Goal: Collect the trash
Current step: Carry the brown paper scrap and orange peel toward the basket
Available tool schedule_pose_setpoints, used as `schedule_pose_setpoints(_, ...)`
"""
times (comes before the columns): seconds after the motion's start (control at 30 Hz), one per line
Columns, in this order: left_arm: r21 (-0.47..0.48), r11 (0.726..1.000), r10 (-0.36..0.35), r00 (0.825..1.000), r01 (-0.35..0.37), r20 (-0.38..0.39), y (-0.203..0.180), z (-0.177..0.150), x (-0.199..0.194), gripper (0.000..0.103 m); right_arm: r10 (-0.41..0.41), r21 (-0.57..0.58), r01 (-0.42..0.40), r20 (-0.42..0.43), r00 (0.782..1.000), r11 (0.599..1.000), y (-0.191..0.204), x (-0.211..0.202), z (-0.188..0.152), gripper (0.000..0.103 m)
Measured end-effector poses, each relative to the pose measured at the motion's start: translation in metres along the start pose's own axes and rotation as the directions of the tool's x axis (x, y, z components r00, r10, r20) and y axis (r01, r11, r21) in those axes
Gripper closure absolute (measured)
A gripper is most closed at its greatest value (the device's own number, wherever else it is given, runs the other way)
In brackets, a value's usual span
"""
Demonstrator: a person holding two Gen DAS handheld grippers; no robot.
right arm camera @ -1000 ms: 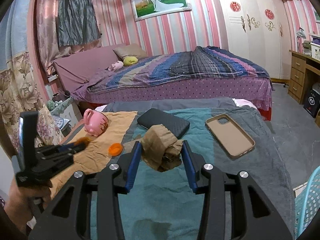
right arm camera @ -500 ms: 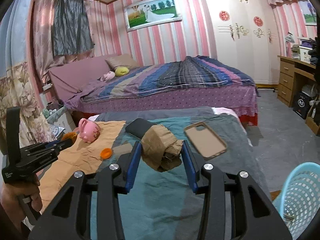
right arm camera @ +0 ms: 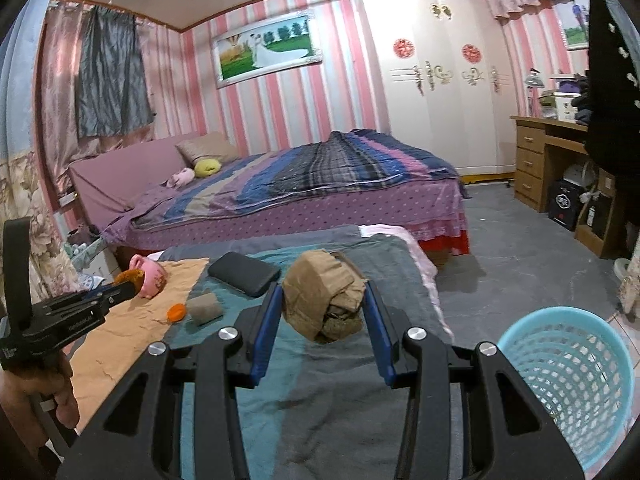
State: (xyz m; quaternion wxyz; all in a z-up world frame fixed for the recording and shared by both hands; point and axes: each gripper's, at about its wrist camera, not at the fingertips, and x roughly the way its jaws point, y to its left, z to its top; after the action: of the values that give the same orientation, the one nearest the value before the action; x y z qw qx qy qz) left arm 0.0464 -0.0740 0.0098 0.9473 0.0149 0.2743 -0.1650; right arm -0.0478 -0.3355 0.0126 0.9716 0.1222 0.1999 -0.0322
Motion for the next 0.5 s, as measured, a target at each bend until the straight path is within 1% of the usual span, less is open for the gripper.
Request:
schedule_pose_setpoints(0.2,0.01,1.0,-0.023,1.0,0.023,-0.004,-0.014,-0.001,0.003,0.086,-0.044,0.015,0.044,0.008,0.999,0.999,-0.021,-0.013,-0.001,0.061)
schedule_pose_setpoints(0.3,0.011,0.999,-0.033,0.999,0.033,-0.012,-0.018,-0.002,0.007,0.086,-0.081,0.047,0.08,0.025,0.996,0.996,-0.037,-0.026,-0.003,0.06)
schedule_pose_setpoints(0.33,0.009,0.999,-0.043,0.999,0.043,-0.016,-0.02,-0.002,0.009,0.086,-0.087,0.048,0.086,0.026,0.996,0.995,-0.032,-0.024,-0.003,0.06)
schedule_pose_setpoints(0.37,0.009,0.999,-0.05,0.999,0.05,-0.018,-0.023,-0.003,0.01,0.086,-0.118,0.05,0.116,0.031,0.993,0.992,-0.039,-0.029,-0.004,0.06)
schedule_pose_setpoints(0.5,0.021,0.997,-0.077,0.997,0.077,-0.013,-0.038,-0.003,0.009,0.086,-0.173,0.054,0.171,0.028,0.984,0.984,-0.046,-0.035,-0.005,0.06)
